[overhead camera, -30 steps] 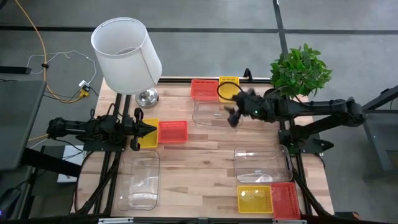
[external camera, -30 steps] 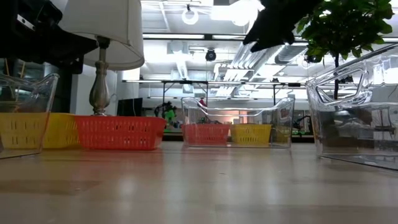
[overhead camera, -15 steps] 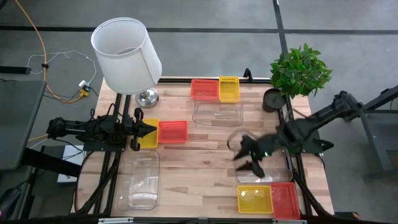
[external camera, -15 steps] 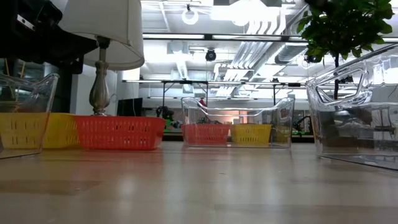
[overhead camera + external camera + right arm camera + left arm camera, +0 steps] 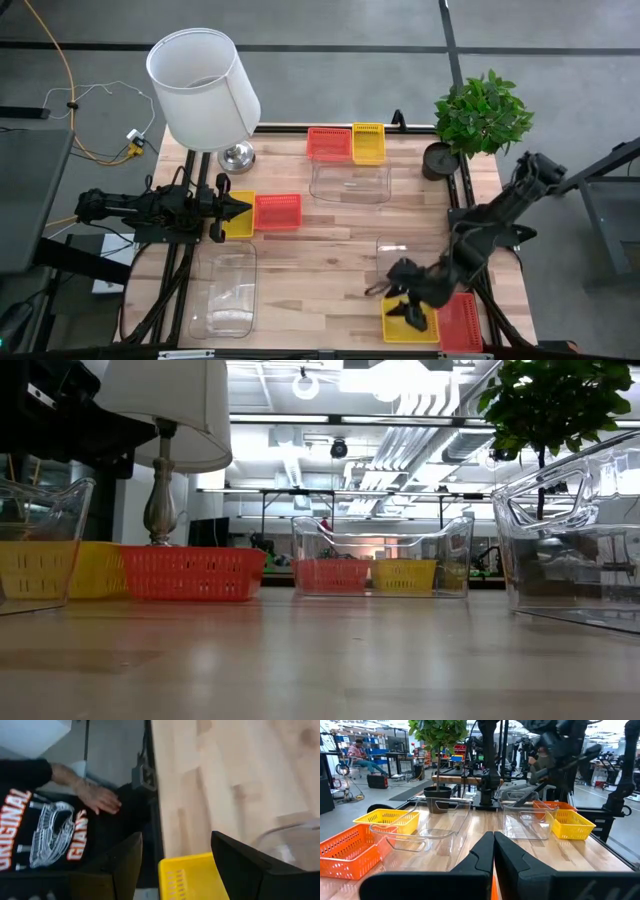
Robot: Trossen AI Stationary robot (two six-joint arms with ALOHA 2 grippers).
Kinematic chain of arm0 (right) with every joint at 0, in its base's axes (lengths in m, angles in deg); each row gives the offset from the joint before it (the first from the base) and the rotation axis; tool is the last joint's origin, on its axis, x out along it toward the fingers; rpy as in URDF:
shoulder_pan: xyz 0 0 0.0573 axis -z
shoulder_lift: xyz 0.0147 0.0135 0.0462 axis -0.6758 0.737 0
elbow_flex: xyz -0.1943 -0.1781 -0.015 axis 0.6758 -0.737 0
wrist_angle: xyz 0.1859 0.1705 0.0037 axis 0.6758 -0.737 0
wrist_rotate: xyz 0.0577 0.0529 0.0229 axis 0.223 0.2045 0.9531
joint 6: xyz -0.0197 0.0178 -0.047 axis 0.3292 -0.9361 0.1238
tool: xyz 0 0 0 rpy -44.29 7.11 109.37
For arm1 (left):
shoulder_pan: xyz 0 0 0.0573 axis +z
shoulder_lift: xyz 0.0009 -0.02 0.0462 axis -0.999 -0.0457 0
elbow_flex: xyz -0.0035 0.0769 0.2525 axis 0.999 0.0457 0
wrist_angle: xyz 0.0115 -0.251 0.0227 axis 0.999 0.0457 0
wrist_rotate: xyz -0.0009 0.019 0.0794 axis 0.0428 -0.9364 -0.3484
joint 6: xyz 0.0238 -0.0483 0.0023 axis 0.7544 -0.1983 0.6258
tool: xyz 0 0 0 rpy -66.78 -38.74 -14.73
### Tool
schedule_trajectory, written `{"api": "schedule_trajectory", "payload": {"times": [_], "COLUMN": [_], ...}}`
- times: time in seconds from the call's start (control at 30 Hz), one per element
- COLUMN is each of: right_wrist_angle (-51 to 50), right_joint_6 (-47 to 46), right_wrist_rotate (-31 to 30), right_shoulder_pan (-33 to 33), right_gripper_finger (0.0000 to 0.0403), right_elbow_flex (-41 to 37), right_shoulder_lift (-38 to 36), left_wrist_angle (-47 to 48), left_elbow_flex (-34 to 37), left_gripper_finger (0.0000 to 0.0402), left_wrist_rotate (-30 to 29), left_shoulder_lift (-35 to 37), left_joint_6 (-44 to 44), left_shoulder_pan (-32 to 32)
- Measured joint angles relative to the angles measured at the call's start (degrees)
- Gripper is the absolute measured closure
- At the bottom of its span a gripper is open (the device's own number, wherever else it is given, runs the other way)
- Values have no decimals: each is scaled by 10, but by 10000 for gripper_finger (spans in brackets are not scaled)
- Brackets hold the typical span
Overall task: Stack baskets by color
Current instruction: Stack the bottom yellow bin on the top yellow bin
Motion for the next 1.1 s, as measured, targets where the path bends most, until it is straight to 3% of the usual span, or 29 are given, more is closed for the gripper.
{"api": "schedule_trajectory", "payload": {"times": [0.27, 0.5, 0.93, 1.1], "right_wrist_angle": [-155, -269, -349, -357], "right_joint_6": [37, -13, -162, -168], "right_wrist_rotate": [3, 24, 89, 106], "right_shoulder_pan": [-41, -63, -84, -85], "right_gripper_finger": [178, 178, 178, 178], "right_elbow_flex": [191, 299, 309, 309], "right_shoulder_lift": [148, 261, 346, 356], "left_wrist_angle": [0, 0, 0, 0], "left_elbow_flex": [0, 0, 0, 0], "left_gripper_finger": [401, 401, 401, 401], "left_wrist_rotate": [0, 0, 0, 0], "left_shoulder_lift": [0, 0, 0, 0], "left_joint_6": [0, 0, 0, 0], "left_shoulder_pan": [0, 0, 0, 0]}}
